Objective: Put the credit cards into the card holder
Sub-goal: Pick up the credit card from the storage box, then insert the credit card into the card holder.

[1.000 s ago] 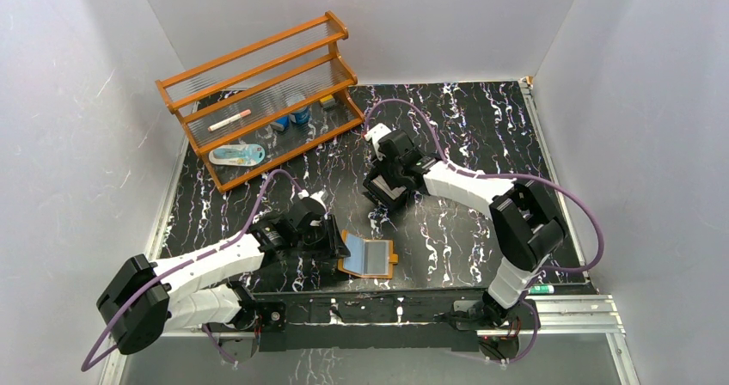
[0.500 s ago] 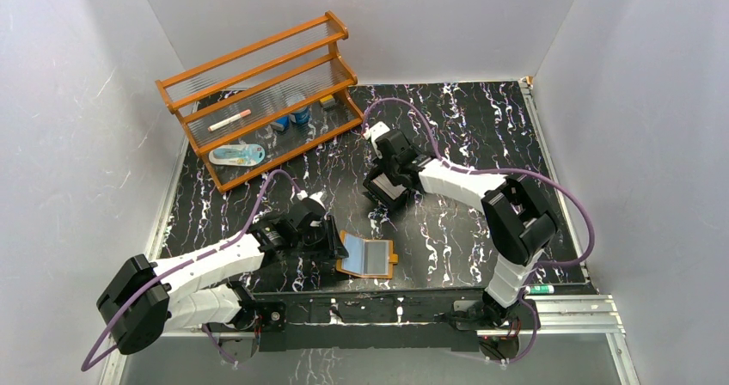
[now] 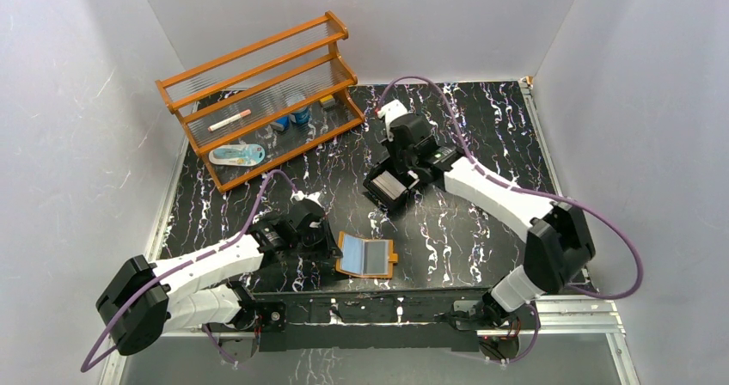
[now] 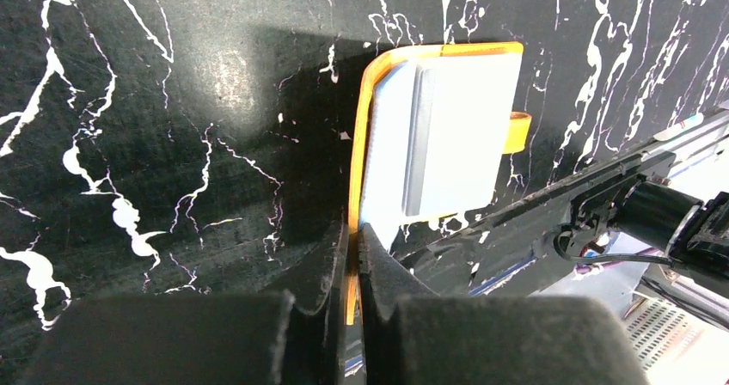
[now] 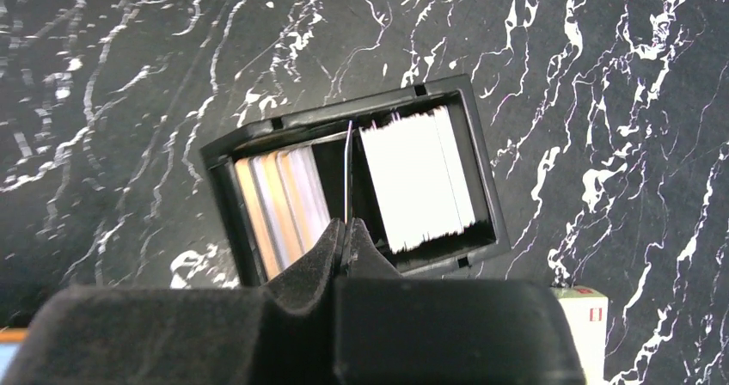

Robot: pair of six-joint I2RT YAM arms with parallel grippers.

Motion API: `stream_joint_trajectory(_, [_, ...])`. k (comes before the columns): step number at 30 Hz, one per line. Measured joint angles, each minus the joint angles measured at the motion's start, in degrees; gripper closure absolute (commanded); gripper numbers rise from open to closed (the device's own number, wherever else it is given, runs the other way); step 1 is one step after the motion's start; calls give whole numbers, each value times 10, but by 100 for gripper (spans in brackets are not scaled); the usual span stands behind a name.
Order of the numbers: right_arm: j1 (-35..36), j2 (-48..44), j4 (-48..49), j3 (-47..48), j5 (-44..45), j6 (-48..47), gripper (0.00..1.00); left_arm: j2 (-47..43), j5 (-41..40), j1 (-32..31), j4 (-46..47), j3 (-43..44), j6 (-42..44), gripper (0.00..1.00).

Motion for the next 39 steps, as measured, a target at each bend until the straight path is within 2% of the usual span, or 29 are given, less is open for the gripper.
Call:
stream_joint_trajectory(8, [0, -147, -34, -38, -85, 102, 100, 0, 16, 0, 49, -34, -23, 100])
stream_joint_trajectory(13, [0, -259, -17, -148, -151, 197, 100, 0, 38, 0, 97, -45, -48, 100])
stream_joint_trajectory(19, [0, -343, 24, -286, -208, 316, 100, 5, 45, 0, 174, -71, -86, 100])
stream_joint_trajectory(22, [0, -364, 63, -340, -230, 373, 100, 26, 46, 0, 207, -81, -104, 99])
stream_joint_trajectory(25, [1, -386, 124, -408, -253, 435, 100, 44, 49, 0, 226, -82, -114, 90])
stream_joint_trajectory(28, [6, -396, 172, -472, -268, 495, 100, 46, 49, 0, 228, -83, -118, 87])
stream_joint_trajectory(32, [17, -390, 224, -521, -275, 546, 100, 35, 48, 0, 229, -98, -121, 100])
stream_joint_trajectory(39, [41, -372, 309, -563, -275, 598, 100, 24, 48, 0, 229, -119, -122, 100])
